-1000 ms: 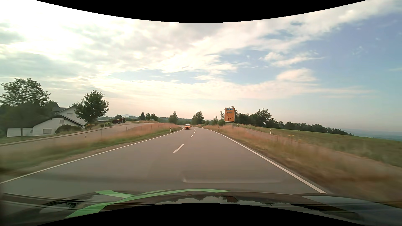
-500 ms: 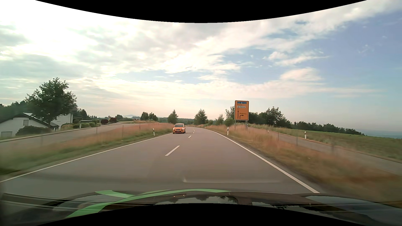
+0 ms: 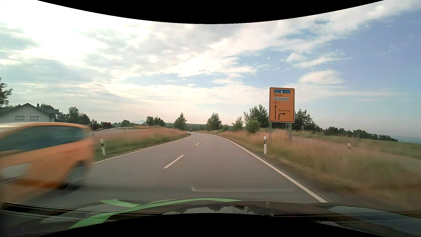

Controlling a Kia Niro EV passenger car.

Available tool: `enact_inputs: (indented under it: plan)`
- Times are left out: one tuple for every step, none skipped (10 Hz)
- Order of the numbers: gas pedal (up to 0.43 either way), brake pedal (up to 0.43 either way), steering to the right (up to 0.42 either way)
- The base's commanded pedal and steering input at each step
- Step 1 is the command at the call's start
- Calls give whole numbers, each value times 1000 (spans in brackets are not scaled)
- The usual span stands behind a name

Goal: Follow the waypoints while adhering to traffic rules and regulations

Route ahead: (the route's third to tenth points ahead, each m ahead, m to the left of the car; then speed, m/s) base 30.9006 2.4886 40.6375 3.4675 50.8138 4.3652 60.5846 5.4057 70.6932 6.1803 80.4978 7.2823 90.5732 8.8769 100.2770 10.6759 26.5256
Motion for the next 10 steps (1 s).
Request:
enact_inputs:
  plan:
    - [248, 0, -16]
    - [248, 0, -16]
    - [240, 0, -16]
    - [240, 0, -15]
    - [240, 0, -16]
    - [248, 0, -16]
    - [260, 0, -15]
    - [268, 0, -15]
    - [280, 0, -15]
    - [287, 0, -14]
